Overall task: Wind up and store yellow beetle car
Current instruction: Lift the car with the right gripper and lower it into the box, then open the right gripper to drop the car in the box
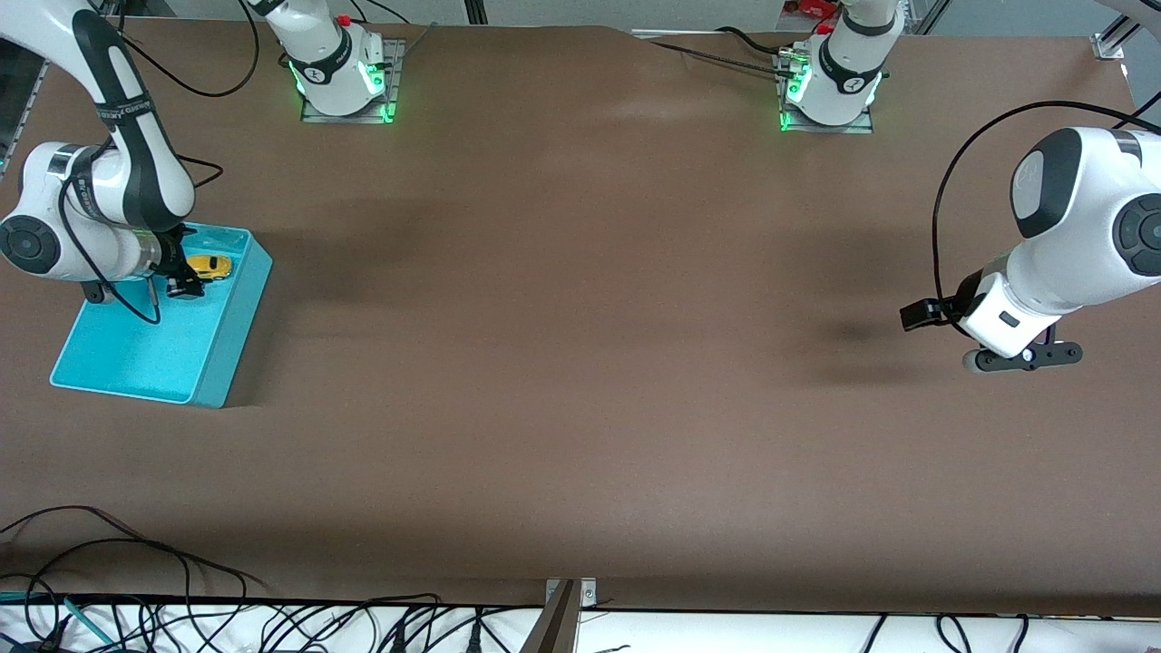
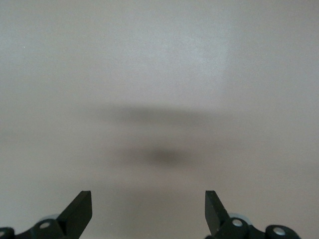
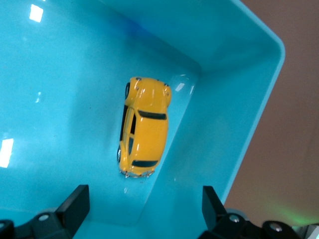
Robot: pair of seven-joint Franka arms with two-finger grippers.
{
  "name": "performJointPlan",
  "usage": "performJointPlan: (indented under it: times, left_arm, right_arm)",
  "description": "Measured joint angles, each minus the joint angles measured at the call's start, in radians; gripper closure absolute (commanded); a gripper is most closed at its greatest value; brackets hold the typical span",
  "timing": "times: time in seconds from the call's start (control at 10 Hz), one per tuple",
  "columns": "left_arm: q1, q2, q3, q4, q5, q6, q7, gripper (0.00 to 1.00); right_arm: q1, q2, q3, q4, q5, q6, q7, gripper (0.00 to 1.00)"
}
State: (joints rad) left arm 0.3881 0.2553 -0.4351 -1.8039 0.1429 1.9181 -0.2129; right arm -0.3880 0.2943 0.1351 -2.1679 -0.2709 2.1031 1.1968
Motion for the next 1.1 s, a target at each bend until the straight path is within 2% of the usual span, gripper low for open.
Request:
performJointPlan:
  times: [0.3,0.6,0.9,1.1]
  left_arm:
    - [0.000,0.000,0.000,0.011,0.000,0.000,0.000,0.00]
    - [0.000,0.000,0.000,0.056,-0.006,-0.007,0.000,0.00]
    - [0.001,-0.001,0.001,0.120,-0.029,-0.101,0.021,0.00]
    - [0.004,0.000,0.004,0.133,-0.029,-0.120,0.121,0.00]
  right_arm:
    - [0.003,0.002,0.041,0.004,-0.011,0.000,0.000,0.00]
    - [0.001,0.001,0.041,0.055,-0.089,0.001,-0.001,0.00]
    - [-0.001,0.020,0.034,0.100,-0.094,0.003,-0.016,0.00]
    - [-0.001,0.053,0.034,0.130,-0.094,0.004,-0.016,0.00]
